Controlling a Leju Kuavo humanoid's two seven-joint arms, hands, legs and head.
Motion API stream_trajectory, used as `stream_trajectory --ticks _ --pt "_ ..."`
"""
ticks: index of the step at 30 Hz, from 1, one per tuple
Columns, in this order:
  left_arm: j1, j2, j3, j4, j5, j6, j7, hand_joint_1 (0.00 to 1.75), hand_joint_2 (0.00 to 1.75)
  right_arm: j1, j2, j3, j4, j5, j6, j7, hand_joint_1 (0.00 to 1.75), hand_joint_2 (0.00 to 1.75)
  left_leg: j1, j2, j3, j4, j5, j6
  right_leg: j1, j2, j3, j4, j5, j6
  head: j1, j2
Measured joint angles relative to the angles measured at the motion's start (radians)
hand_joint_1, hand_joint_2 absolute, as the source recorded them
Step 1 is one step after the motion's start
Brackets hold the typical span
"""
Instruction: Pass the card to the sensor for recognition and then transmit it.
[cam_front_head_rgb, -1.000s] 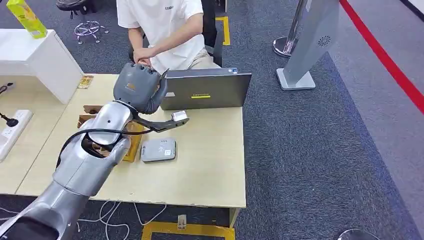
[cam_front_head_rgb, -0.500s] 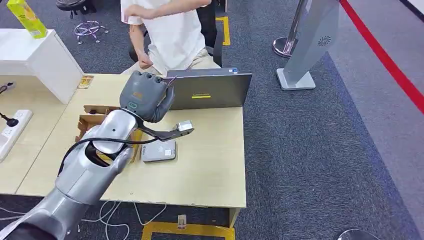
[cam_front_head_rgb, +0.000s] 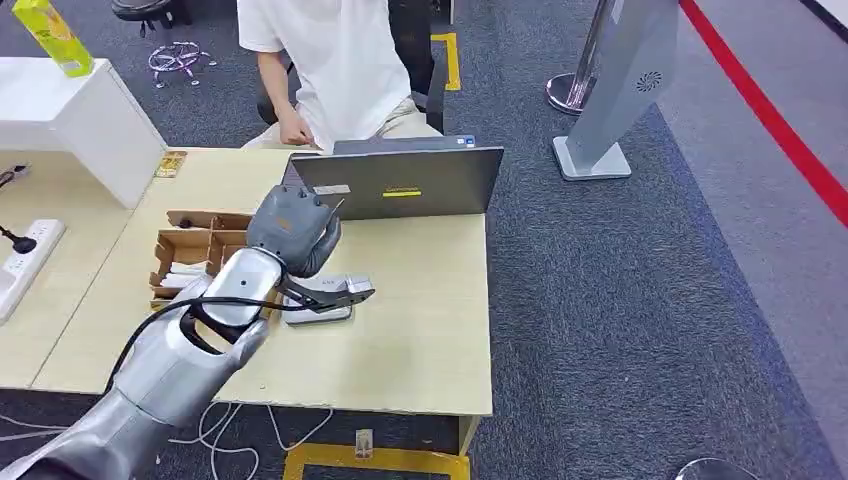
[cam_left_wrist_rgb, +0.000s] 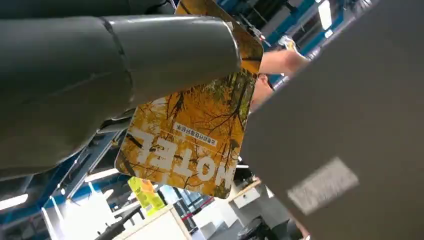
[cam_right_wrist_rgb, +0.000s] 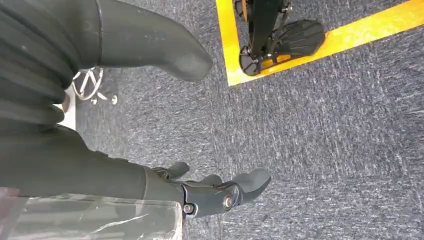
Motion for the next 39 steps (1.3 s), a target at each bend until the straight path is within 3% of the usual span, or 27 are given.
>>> stream_trajectory --ticks 12,26,39 --pt "0.019 -0.014 -0.045 0.214 -0.034 -0.011 0.023 1.75 0.00 0.001 -0.006 0.000 -0.001 0.006 0.001 0.017 0.00 1.75 0.000 0.000 0.000 0.000 0.000 0.000 0.000 0.000 0.000 0.000 0.000 0.000 0.000 0.000" --pt "0.021 -0.055 -0.047 0.339 -0.023 0.012 0.030 1.75 0.00 0.001 -0.010 0.000 -0.001 0.024 0.000 0.031 0.00 1.75 0.000 0.000 0.000 0.000 0.000 0.000 0.000 0.000 0.000 0.000 0.000 0.000 0.000 0.000" --pt "0.000 -0.119 -0.046 0.559 0.015 0.032 0.031 1.75 0.00 0.001 -0.011 0.003 -0.001 0.044 0.007 0.037 0.00 1.75 0.000 0.000 0.000 0.000 0.000 0.000 0.000 0.000 0.000 0.000 0.000 0.000 0.000 0.000"
